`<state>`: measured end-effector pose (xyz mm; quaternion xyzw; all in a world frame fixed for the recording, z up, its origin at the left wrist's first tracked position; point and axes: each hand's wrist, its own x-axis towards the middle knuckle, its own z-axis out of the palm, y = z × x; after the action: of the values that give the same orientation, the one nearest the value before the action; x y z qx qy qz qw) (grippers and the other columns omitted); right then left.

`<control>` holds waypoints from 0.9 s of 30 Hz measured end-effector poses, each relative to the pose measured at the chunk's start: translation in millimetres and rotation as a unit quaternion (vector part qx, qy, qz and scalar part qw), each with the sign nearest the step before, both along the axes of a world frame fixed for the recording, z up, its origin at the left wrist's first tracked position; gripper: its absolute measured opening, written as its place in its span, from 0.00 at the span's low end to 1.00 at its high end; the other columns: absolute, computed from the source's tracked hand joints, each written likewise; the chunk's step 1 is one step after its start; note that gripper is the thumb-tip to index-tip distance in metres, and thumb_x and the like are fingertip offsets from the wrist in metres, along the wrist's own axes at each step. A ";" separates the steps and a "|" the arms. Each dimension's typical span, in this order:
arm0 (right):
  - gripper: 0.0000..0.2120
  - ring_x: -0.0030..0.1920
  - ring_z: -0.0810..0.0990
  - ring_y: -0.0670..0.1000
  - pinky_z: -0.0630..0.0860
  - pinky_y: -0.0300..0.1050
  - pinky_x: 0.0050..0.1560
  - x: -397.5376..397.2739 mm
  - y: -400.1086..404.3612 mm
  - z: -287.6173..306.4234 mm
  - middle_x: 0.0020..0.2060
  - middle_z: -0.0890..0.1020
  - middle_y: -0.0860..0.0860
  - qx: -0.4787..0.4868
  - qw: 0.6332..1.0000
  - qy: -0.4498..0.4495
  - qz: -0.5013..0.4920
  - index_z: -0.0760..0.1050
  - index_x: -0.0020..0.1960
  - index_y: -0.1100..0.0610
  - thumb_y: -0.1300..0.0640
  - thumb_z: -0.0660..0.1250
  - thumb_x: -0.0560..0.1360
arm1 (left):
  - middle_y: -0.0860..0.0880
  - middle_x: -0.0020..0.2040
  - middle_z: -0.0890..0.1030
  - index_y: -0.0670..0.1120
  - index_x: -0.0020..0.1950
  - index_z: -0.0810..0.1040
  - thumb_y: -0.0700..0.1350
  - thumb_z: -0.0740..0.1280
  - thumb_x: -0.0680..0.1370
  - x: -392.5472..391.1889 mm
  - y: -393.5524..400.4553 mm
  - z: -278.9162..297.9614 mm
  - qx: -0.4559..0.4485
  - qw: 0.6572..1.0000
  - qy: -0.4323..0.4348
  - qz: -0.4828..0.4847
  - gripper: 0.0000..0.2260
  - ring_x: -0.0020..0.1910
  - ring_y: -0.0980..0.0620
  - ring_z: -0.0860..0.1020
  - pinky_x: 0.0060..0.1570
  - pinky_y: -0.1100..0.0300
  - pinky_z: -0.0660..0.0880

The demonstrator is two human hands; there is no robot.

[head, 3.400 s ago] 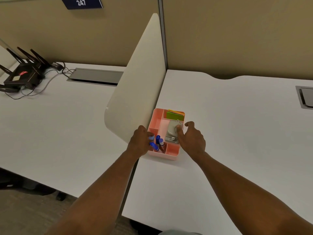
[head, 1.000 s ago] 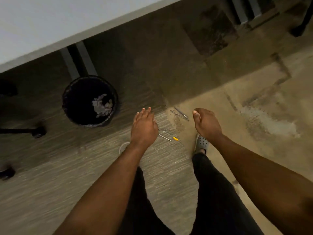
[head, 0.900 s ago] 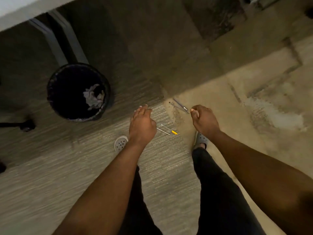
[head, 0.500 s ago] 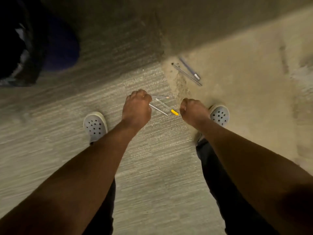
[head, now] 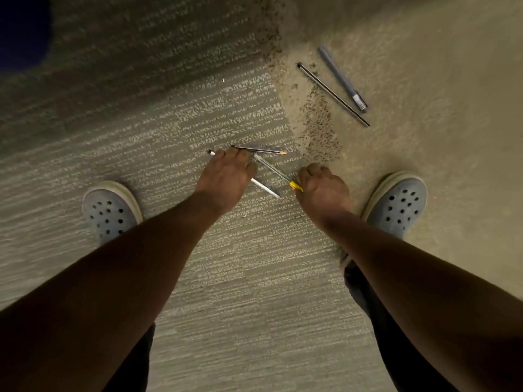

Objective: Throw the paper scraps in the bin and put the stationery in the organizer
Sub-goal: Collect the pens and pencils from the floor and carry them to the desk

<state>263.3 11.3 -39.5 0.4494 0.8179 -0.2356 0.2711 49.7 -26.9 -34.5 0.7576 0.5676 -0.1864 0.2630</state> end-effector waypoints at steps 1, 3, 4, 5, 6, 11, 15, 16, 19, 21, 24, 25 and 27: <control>0.11 0.50 0.76 0.56 0.75 0.48 0.42 0.8 -1.7 -0.5 0.52 0.77 0.56 0.003 1.000 0.003 0.010 0.72 0.58 0.59 0.57 0.63 0.77 | 0.41 0.59 0.76 0.43 0.58 0.76 0.39 0.63 0.75 -0.2 -1.2 -0.7 0.003 1.000 -0.003 -0.006 0.13 0.58 0.41 0.74 0.56 0.46 0.72; 0.12 0.50 0.76 0.55 0.75 0.48 0.43 -0.3 -3.5 0.0 0.52 0.76 0.56 0.012 1.000 -0.001 0.021 0.72 0.59 0.60 0.59 0.63 0.76 | 0.41 0.59 0.76 0.42 0.60 0.75 0.39 0.61 0.75 -1.3 -4.4 -0.5 0.007 1.000 -0.004 -0.017 0.14 0.58 0.41 0.74 0.56 0.47 0.72; 0.12 0.50 0.75 0.55 0.75 0.49 0.43 -1.5 -3.5 0.6 0.52 0.76 0.56 0.013 1.000 -0.005 0.020 0.72 0.59 0.60 0.59 0.63 0.76 | 0.41 0.59 0.76 0.42 0.61 0.74 0.39 0.59 0.75 -2.4 -6.9 0.1 0.006 1.000 -0.005 -0.019 0.15 0.59 0.41 0.74 0.58 0.47 0.72; 0.12 0.50 0.75 0.55 0.75 0.49 0.44 -2.5 -3.0 1.2 0.51 0.76 0.56 0.013 1.000 -0.006 0.015 0.71 0.59 0.60 0.59 0.63 0.76 | 0.40 0.59 0.76 0.41 0.62 0.73 0.39 0.58 0.75 -4.1 -9.7 0.6 0.005 1.000 -0.008 -0.014 0.16 0.59 0.41 0.74 0.59 0.47 0.72; 0.12 0.50 0.75 0.55 0.74 0.49 0.45 -3.1 -1.6 1.7 0.51 0.75 0.56 0.011 1.000 -0.004 0.008 0.71 0.59 0.60 0.58 0.62 0.76 | 0.40 0.59 0.76 0.41 0.63 0.72 0.38 0.57 0.75 -6.5 -12.1 1.1 0.006 1.000 -0.014 0.000 0.16 0.60 0.41 0.74 0.59 0.47 0.72; 0.13 0.49 0.76 0.56 0.73 0.49 0.47 -5.3 3.3 6.9 0.49 0.78 0.56 -0.014 0.997 0.052 -0.059 0.71 0.57 0.58 0.53 0.64 0.75 | 0.42 0.52 0.78 0.43 0.58 0.71 0.34 0.62 0.77 -23.3 -7.5 9.5 0.027 0.983 -0.082 0.162 0.11 0.47 0.45 0.75 0.48 0.50 0.73; 0.05 0.40 0.77 0.50 0.71 0.41 0.39 -11.3 7.7 16.4 0.40 0.80 0.50 -0.080 0.955 0.197 -0.205 0.73 0.49 0.54 0.57 0.66 0.74 | 0.42 0.49 0.75 0.41 0.56 0.71 0.31 0.59 0.76 -33.1 18.5 16.0 0.035 0.936 -0.156 0.313 0.11 0.45 0.49 0.71 0.39 0.58 0.67; 0.04 0.36 0.76 0.45 0.72 0.38 0.38 -13.8 7.9 18.3 0.37 0.79 0.48 -0.097 0.936 0.220 -0.257 0.74 0.47 0.53 0.59 0.68 0.73 | 0.42 0.50 0.75 0.40 0.55 0.71 0.33 0.59 0.77 -34.7 27.1 16.1 0.042 0.928 -0.170 0.329 0.09 0.47 0.48 0.72 0.41 0.58 0.67; 0.05 0.30 0.74 0.39 0.72 0.32 0.34 -24.1 10.0 22.7 0.33 0.80 0.43 -0.211 0.807 0.250 -0.492 0.77 0.44 0.52 0.60 0.71 0.72 | 0.40 0.52 0.74 0.39 0.55 0.71 0.35 0.58 0.77 -33.6 55.0 11.4 0.060 0.918 -0.183 0.347 0.07 0.49 0.47 0.72 0.44 0.55 0.70; 0.04 0.33 0.75 0.42 0.73 0.38 0.37 -31.8 12.0 23.0 0.33 0.80 0.44 -0.315 0.668 0.261 -0.622 0.78 0.44 0.53 0.61 0.71 0.73 | 0.39 0.53 0.75 0.38 0.56 0.72 0.36 0.58 0.78 -27.9 73.4 5.2 0.081 0.908 -0.175 0.373 0.09 0.49 0.46 0.73 0.44 0.58 0.67; 0.04 0.38 0.76 0.46 0.72 0.42 0.42 -43.4 12.2 18.6 0.31 0.79 0.44 -0.373 0.561 0.260 -0.692 0.78 0.41 0.53 0.59 0.72 0.73 | 0.37 0.53 0.76 0.37 0.58 0.72 0.37 0.57 0.77 -12.9 98.4 0.0 0.104 0.899 -0.159 0.394 0.11 0.52 0.42 0.74 0.46 0.58 0.66; 0.03 0.41 0.77 0.47 0.72 0.42 0.43 -48.6 10.9 16.0 0.34 0.80 0.46 -0.376 0.543 0.265 -0.702 0.78 0.42 0.54 0.60 0.71 0.73 | 0.36 0.53 0.76 0.36 0.57 0.72 0.37 0.57 0.76 -7.2 106.2 -0.8 0.107 0.906 -0.154 0.379 0.12 0.52 0.39 0.74 0.47 0.54 0.67; 0.06 0.45 0.79 0.50 0.72 0.43 0.45 -60.7 8.7 13.6 0.40 0.82 0.52 -0.376 0.526 0.269 -0.714 0.78 0.49 0.61 0.63 0.71 0.72 | 0.35 0.54 0.75 0.36 0.56 0.72 0.39 0.58 0.75 2.3 119.7 0.3 0.110 0.925 -0.144 0.334 0.11 0.53 0.37 0.74 0.49 0.50 0.69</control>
<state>202.7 20.0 -25.8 0.6554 0.0931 -0.7456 -0.0767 52.0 92.8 -34.3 0.5669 0.7607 0.0865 0.3041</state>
